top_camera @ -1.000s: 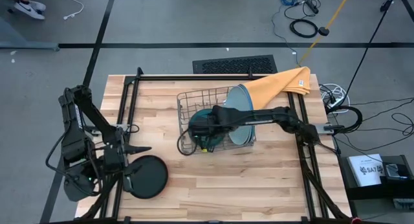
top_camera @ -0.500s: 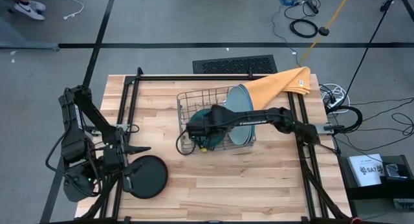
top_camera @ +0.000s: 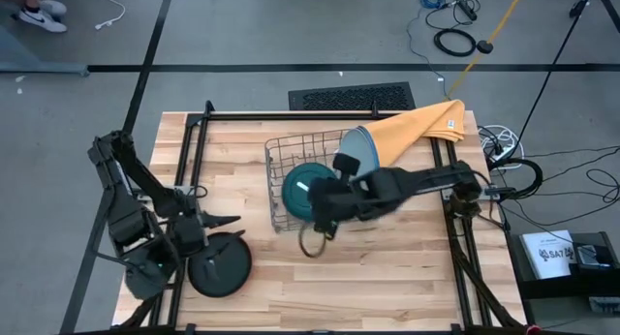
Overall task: Sort dishes
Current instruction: Put the dark green plate into the green dish rack
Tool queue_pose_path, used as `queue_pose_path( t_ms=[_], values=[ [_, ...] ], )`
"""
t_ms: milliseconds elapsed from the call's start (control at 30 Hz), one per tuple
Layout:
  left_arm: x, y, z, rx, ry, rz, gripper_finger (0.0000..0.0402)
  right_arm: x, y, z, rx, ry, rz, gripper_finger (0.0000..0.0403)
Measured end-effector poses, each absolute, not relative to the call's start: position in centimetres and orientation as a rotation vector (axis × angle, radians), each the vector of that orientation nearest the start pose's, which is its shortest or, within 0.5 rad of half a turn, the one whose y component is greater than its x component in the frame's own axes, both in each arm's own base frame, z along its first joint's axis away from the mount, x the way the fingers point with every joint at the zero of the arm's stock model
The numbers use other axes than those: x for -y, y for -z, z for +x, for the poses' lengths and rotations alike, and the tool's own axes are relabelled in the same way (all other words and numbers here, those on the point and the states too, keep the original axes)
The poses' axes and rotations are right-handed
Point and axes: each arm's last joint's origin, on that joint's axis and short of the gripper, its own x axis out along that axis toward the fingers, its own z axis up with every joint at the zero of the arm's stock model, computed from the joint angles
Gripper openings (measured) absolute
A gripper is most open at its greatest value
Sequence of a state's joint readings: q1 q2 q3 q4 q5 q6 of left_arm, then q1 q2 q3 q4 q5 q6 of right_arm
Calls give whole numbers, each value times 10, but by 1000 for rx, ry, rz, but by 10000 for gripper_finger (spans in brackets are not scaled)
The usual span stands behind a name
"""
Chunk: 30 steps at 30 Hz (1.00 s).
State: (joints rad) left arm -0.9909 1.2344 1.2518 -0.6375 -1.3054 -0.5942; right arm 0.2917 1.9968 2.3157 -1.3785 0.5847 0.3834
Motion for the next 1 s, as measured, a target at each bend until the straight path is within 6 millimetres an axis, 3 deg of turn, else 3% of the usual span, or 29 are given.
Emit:
queue_pose_path(
  t_ms=[200, 567, 700, 867, 1000],
  values=[
    [178, -366, 173, -216, -367, -12, 145, -131, -416, 349, -804, 392, -128, 0],
    [167, -344, 216, -338, -408, 26, 145, -200, -414, 315, -698, 365, -196, 0],
    [162, -334, 247, -350, -431, 85, 145, -228, -417, 294, -598, 383, -237, 0],
    [158, -325, 301, -310, -297, 113, 145, -258, -419, 268, -463, 415, -329, 0],
    [128, -326, 341, -363, -269, 43, 145, -270, -422, 253, -366, 455, -385, 0]
  ],
)
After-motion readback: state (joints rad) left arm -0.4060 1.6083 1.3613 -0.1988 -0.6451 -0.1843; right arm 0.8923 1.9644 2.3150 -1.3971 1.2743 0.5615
